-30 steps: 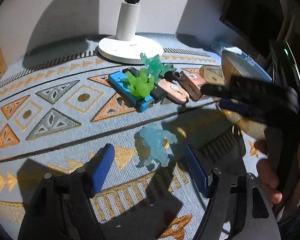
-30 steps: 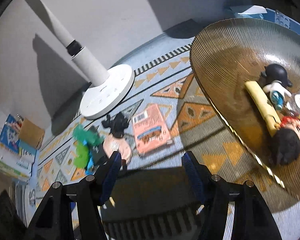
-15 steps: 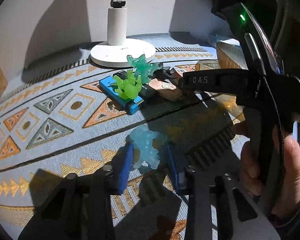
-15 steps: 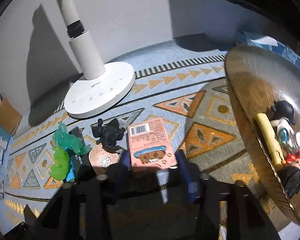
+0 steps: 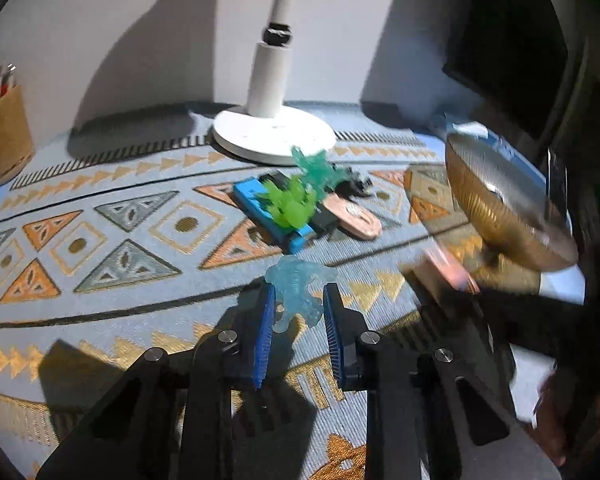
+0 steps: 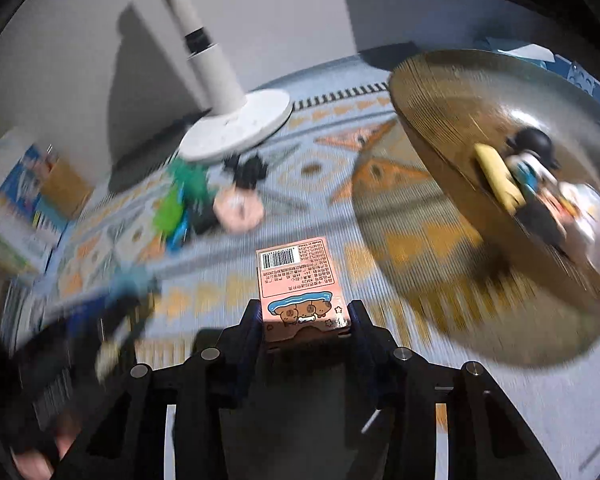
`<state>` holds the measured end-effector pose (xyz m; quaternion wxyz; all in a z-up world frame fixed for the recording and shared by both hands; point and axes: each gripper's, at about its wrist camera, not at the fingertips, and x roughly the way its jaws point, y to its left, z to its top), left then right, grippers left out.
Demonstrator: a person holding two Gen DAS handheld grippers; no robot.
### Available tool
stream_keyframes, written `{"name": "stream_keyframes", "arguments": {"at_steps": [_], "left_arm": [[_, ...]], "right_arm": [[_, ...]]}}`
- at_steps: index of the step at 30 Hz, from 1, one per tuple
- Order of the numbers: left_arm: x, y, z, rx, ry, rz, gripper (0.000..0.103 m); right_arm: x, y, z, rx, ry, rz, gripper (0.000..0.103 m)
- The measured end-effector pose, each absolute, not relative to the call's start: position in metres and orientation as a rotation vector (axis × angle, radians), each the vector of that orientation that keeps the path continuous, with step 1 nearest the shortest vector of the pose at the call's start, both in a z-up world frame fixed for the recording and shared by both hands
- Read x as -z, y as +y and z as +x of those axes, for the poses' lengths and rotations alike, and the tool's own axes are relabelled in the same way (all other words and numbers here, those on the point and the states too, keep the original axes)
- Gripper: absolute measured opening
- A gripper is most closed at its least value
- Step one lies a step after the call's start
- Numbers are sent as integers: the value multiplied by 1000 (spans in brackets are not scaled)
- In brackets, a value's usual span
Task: Organize rigid objects
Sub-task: 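Carry blue figurine and pink box over bowl and open both tools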
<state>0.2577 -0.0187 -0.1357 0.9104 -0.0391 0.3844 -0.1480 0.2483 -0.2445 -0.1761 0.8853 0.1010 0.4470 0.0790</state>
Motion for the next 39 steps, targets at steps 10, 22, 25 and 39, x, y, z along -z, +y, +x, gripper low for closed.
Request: {"name": "stream_keyframes", "arguments": {"at_steps": [10, 22, 25, 39], "left_arm": [[134, -18, 253, 303, 775, -81, 21], [143, -26, 256, 310, 808, -31, 21], [143, -24, 256, 304, 807, -33, 21], [12, -68, 237, 481, 568, 4, 21]], "right_arm": [[180, -240, 205, -192, 920, 80, 52], [181, -221, 216, -166, 895, -66, 42], [180, -214, 214, -198, 891, -84, 41], [61, -287, 176, -161, 598, 30, 41]]}}
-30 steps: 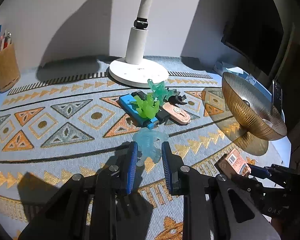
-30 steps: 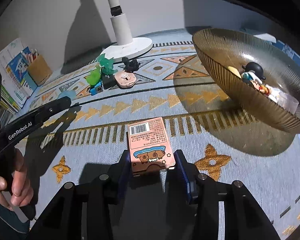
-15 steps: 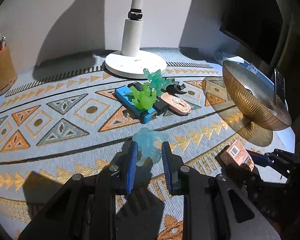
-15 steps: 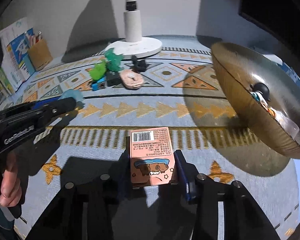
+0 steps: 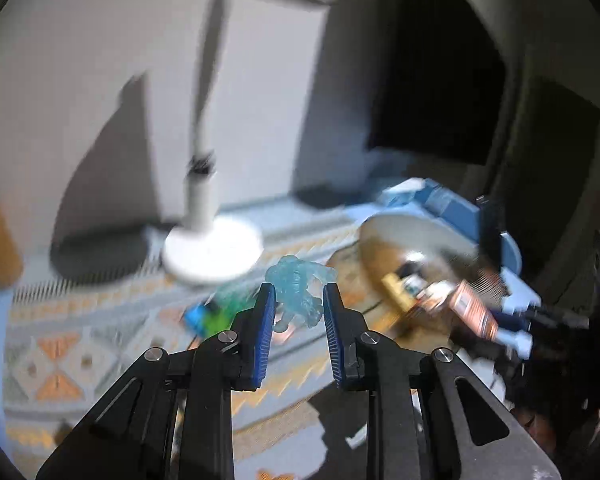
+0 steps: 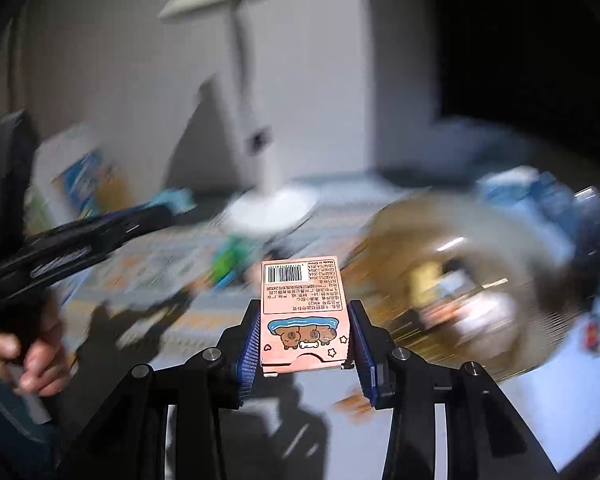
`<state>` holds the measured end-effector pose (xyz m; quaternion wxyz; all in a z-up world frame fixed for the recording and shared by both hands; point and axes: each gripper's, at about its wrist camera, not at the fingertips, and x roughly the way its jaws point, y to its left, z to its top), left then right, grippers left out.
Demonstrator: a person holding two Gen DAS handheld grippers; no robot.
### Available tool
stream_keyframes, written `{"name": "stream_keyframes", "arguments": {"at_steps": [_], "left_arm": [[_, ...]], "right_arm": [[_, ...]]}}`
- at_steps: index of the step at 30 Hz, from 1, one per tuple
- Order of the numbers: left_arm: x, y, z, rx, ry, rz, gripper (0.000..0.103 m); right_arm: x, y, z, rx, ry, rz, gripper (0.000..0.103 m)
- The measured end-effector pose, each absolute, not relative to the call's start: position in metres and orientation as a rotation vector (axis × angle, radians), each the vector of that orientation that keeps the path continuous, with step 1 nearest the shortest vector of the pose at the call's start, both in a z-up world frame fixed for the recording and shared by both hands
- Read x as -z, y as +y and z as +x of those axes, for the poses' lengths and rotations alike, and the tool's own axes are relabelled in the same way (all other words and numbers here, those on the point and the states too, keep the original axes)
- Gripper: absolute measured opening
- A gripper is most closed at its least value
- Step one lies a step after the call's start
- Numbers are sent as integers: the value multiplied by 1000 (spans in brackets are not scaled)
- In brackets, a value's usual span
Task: Organize rigid objects
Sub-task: 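Carry blue figurine and pink box over bowl and open both tools, then withdraw both tools from the bowl toward the remaining items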
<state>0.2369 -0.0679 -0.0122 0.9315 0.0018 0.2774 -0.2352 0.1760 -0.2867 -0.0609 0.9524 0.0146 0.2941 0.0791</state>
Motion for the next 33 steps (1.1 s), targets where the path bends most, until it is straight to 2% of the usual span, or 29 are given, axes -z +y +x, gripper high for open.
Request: {"name": "stream_keyframes", "arguments": {"at_steps": [3, 8, 15, 20, 26, 27, 28, 29, 30, 33], "left_arm": [[-12, -107, 244, 557, 535, 24, 21], [-25, -169, 269, 630, 528, 59, 21], [33, -251, 325, 672, 728, 91, 21], [80, -271, 339, 657, 847, 120, 21], [95, -277, 351, 646, 877, 148, 22], [93, -277, 351, 659, 868, 150, 23], [92, -277, 351, 660, 858, 153, 35], [88, -275, 350, 649, 840, 154, 44], [83, -273, 347, 642, 822, 149, 54], [64, -254, 343, 646, 776, 106, 56]], "right_arm": [[30, -336, 173, 39, 513, 20, 41], [12, -407, 183, 198, 502, 87, 41], [62, -456, 234, 315, 678, 86, 41], [90, -460, 247, 319, 763, 83, 41], [99, -466, 263, 343, 802, 53, 41], [99, -466, 265, 336, 805, 62, 43], [98, -468, 266, 327, 805, 76, 47], [97, -471, 267, 321, 796, 91, 59], [94, -474, 264, 333, 776, 102, 65], [78, -479, 252, 350, 713, 115, 65]]}}
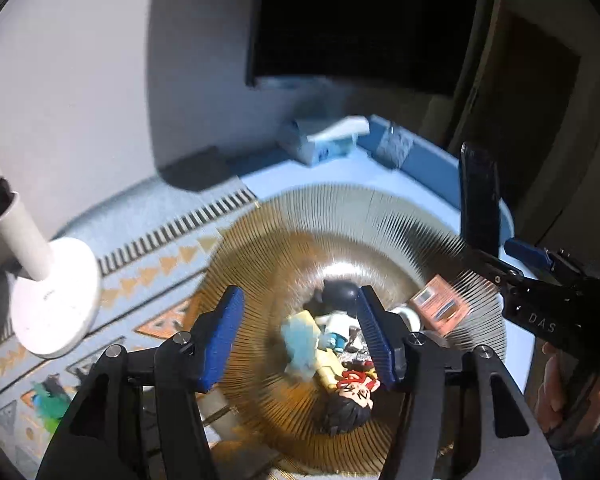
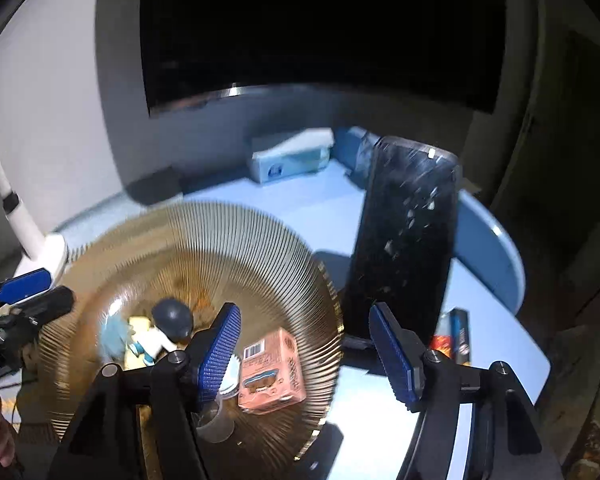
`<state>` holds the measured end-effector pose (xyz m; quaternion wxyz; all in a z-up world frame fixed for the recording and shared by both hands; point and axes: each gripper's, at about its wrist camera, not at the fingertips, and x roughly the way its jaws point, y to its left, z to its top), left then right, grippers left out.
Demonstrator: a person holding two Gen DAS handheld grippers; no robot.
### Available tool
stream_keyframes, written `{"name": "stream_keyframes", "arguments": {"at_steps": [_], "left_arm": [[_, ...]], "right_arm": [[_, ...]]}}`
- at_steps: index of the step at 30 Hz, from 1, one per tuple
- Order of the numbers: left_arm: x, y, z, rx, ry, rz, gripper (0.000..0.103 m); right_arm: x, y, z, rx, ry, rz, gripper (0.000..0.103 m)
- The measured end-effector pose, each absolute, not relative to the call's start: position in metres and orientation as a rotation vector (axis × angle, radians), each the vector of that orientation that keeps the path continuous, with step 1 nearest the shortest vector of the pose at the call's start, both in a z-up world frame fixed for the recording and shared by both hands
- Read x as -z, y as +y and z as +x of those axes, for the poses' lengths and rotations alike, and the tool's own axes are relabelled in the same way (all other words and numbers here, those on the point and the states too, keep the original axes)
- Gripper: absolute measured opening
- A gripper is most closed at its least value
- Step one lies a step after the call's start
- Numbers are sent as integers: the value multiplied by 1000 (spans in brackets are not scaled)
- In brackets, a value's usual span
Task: Organize rigid objects
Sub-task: 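Withdraw both tools from the bowl toward the remaining items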
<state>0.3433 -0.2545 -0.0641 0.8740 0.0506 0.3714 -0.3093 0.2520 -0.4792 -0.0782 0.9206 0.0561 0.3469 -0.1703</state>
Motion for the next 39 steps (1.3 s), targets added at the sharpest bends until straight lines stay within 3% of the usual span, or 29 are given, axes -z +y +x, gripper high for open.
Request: {"name": "stream_keyframes", "arguments": {"at_steps": [11, 24, 31, 39], "left_arm": [[-9, -150, 301, 550, 621, -20, 56], [-73, -17, 227, 378, 423, -104, 56], [-48, 14, 231, 344, 476, -141, 56], [55, 1, 287, 353, 779, -100, 56]], "right_arm": [[38, -469, 216, 288, 622, 231, 65], [6, -360, 202, 19, 580, 189, 68], [16, -279, 217, -176, 634, 113, 68], [99, -218, 274, -303, 866, 78, 68]]}}
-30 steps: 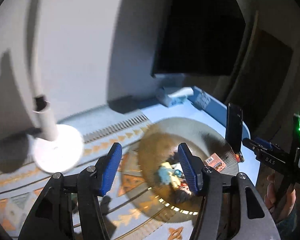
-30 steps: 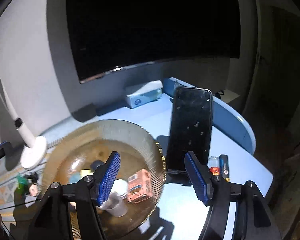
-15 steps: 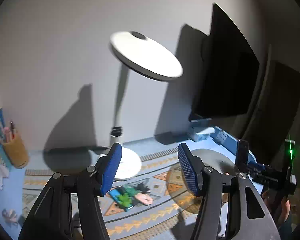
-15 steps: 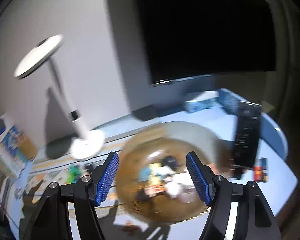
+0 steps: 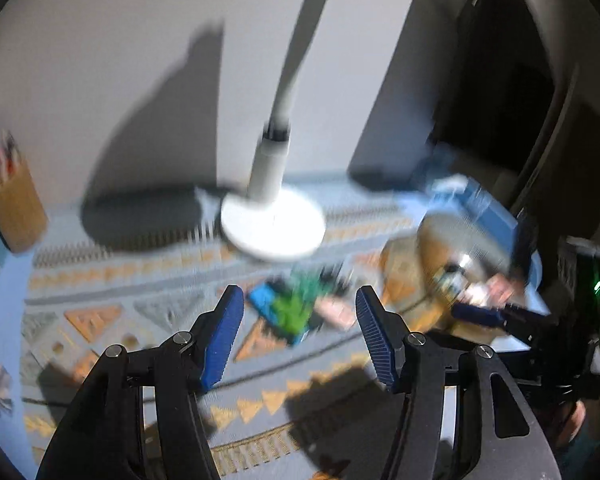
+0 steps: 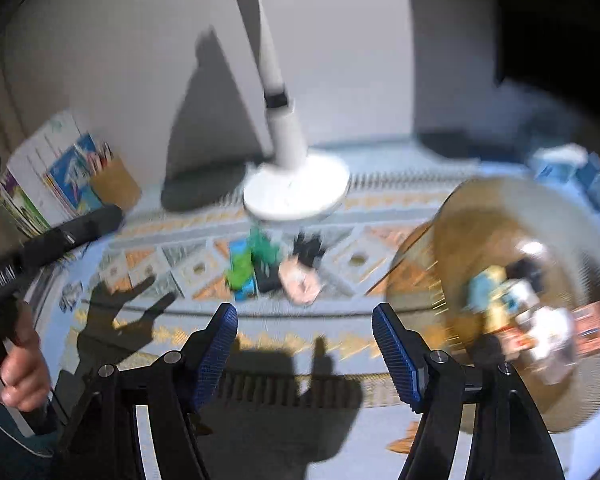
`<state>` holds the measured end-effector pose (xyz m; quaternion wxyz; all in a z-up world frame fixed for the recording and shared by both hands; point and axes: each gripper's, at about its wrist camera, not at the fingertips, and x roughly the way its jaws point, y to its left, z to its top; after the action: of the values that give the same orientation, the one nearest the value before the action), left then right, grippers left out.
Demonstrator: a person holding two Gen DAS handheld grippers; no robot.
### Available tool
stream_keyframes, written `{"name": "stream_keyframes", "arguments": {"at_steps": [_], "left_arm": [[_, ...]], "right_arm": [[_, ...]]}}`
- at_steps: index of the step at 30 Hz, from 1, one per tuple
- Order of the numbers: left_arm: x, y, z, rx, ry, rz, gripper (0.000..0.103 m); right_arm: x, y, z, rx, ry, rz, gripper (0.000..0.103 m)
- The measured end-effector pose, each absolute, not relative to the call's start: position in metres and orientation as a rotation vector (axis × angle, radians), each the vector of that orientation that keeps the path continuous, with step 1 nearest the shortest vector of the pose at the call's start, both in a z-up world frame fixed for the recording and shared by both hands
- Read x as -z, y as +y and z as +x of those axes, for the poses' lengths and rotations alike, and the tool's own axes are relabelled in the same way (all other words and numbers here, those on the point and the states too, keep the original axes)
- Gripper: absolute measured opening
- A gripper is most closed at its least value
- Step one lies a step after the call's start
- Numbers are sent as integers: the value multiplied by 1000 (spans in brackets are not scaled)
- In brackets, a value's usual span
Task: Organize rigid objects
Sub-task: 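Withdraw both tools from the bowl toward the remaining items, then grasp green figurine with left tool while right tool grasps pink oval tag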
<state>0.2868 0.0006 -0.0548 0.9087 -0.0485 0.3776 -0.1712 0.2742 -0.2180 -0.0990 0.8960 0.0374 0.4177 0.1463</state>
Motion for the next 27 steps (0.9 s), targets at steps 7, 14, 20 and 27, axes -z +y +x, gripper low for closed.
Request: {"name": "stream_keyframes", "arguments": {"at_steps": [7, 14, 20, 27], "left_arm": [[127, -15, 322, 325, 933, -107, 56], [146, -21, 341, 305, 971, -144, 55], [147, -29, 346, 284, 962, -125, 55], [152, -38, 347, 287, 946, -120, 43]], "right_arm": [[147, -201, 312, -319, 952, 6, 68], [163, -193, 337, -335, 951, -52, 68], [175, -190, 352, -333, 946, -66, 68], [177, -180, 355, -335, 897, -121, 59]]}}
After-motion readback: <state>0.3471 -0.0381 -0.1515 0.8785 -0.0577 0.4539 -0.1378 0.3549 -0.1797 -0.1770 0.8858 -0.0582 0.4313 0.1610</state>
